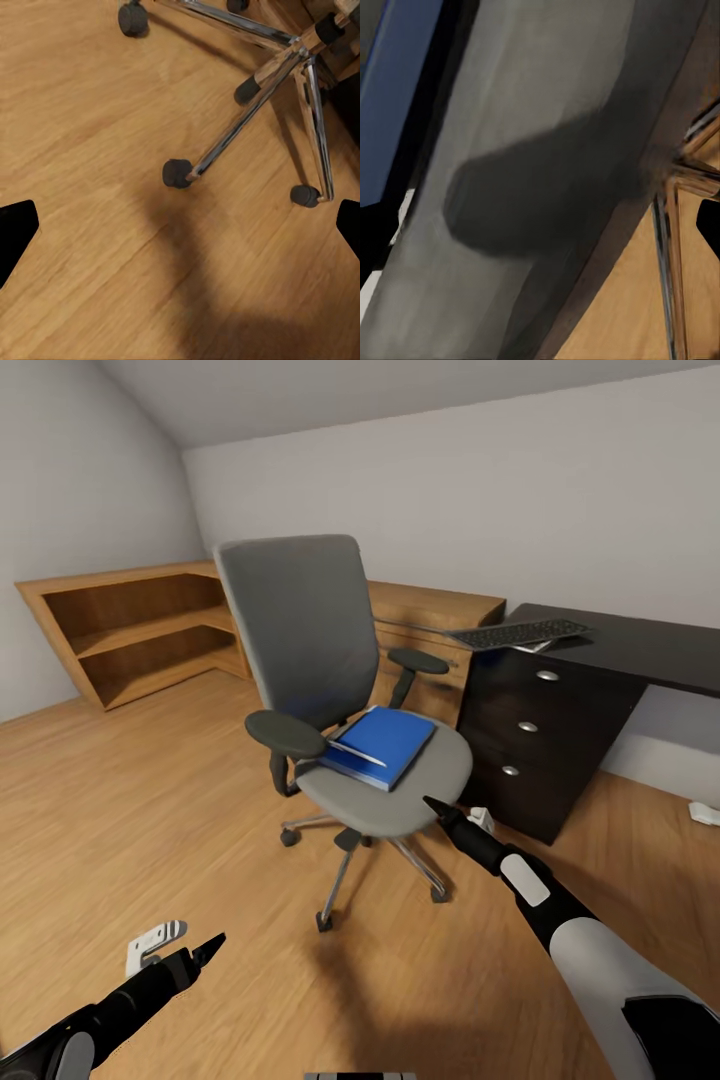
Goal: In the bedroom, organize the workspace by keeping the computer under the desk, ensuring the monitor is on the desk, placing the keyboard on the desk next to the monitor, placing the mouse on the desk next to the keyboard, moving the folder from the swivel chair onto the desk next to the mouse, stacking the notebook on top of the folder with the pen on top of the notebook, and positioning the swivel chair next to the desk.
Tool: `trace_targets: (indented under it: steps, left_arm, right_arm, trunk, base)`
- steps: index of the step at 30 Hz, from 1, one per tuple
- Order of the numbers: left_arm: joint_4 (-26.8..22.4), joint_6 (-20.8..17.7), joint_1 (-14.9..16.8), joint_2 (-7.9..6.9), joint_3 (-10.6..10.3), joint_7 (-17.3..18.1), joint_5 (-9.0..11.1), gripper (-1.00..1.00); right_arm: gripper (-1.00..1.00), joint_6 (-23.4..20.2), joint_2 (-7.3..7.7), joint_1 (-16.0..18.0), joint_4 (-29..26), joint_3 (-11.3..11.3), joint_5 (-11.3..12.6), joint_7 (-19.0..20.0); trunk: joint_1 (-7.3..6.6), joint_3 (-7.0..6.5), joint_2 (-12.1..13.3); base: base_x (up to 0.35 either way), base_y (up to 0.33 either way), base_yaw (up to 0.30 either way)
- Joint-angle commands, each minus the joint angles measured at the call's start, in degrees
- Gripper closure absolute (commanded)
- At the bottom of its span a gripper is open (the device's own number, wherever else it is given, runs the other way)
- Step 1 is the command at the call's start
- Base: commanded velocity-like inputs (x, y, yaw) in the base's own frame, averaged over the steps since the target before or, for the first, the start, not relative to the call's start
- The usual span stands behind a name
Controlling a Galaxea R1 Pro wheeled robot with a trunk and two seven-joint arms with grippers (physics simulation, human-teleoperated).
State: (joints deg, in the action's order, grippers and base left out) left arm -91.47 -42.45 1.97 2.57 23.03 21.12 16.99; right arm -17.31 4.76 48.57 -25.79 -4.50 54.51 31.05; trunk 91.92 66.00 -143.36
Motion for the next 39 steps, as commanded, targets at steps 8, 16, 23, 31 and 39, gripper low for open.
trace_targets:
  steps: [8, 16, 23, 31, 39]
  left_arm:
    - [0.0, -0.4, 0.1, 0.07, 0.1, 0.2, 0.1, -1.0]
    - [0.0, -0.4, 0.1, 0.13, 0.1, 0.2, 0.1, -1.0]
    - [0.1, -0.4, 0.1, 0.16, -0.4, 0.1, 0.1, -1.0]
    - [0.2, -0.4, 0.1, 0.15, -0.9, 0.1, 0.1, -1.0]
    - [0.2, -0.4, 0.1, 0.15, -0.9, 0.1, 0.1, -1.0]
  right_arm:
    - [-1.0, -0.2, -0.01, 0.0, 0.0, -0.5, 0.6, 0.1]
    - [-1.0, -0.2, -0.02, 0.0, 0.0, -0.5, 0.6, 0.1]
    - [-1.0, -0.2, 0.01, 0.0, 0.0, -0.5, 0.5, 0.1]
    - [-1.0, -0.2, 0.07, 0.0, 0.0, -0.4, 0.5, 0.1]
    - [-1.0, -0.2, 0.03, 0.0, 0.0, -0.5, 0.5, 0.1]
  trunk:
    - [0.01, 0.05, 0.0]
    - [0.01, 0.05, 0.0]
    - [0.01, 0.05, 0.0]
    - [0.01, 0.05, 0.0]
    - [0.01, 0.05, 0.0]
  base:
    - [0.271, 0.135, 0.0]
    - [0.303, 0.187, 0.0]
    - [0.25, 0.143, 0.0]
    - [-0.202, 0.009, 0.0]
    - [-0.306, 0.0, 0.0]
